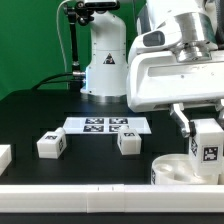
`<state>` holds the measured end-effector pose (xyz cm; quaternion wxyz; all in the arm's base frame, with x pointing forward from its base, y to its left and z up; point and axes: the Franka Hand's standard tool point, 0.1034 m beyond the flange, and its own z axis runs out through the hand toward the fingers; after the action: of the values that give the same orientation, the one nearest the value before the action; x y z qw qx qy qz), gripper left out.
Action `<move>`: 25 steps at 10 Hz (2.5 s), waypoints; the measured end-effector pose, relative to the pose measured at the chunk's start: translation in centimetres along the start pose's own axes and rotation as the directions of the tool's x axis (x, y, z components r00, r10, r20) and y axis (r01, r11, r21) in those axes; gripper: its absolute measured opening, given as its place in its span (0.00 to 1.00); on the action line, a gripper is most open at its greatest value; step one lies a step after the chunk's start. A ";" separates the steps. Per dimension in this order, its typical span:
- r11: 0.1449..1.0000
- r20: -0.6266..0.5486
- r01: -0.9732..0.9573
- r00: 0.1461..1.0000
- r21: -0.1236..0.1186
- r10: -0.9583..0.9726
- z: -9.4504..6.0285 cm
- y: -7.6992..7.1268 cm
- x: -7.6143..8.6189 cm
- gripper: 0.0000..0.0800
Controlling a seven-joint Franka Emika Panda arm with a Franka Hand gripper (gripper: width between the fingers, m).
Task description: Assemble stool
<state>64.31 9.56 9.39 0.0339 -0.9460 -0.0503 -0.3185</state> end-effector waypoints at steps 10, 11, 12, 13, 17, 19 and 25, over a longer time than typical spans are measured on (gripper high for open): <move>0.998 0.071 -0.055 0.996 0.011 0.054 -2.2 0.5 2.8 0.81; 0.999 0.071 -0.041 0.997 0.012 0.040 -2.5 0.8 3.6 0.81; 0.999 0.071 -0.040 0.997 0.012 0.039 -2.3 0.6 3.3 0.81; 0.999 0.072 -0.040 0.997 0.012 0.039 -2.2 0.7 3.2 0.81; 0.958 0.175 -0.285 0.943 -0.014 0.283 -1.9 -0.3 1.9 0.81; 0.956 0.308 -0.293 0.908 -0.018 0.284 -1.8 -0.3 2.0 0.81; 0.938 0.611 -0.325 0.721 -0.120 0.328 -1.9 -0.7 0.7 0.81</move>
Offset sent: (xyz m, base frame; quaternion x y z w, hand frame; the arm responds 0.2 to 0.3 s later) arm -0.0029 0.0014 0.0037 -0.0006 -0.0103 0.0252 0.9996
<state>63.66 10.15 11.31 0.0690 -0.9914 0.1093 0.0224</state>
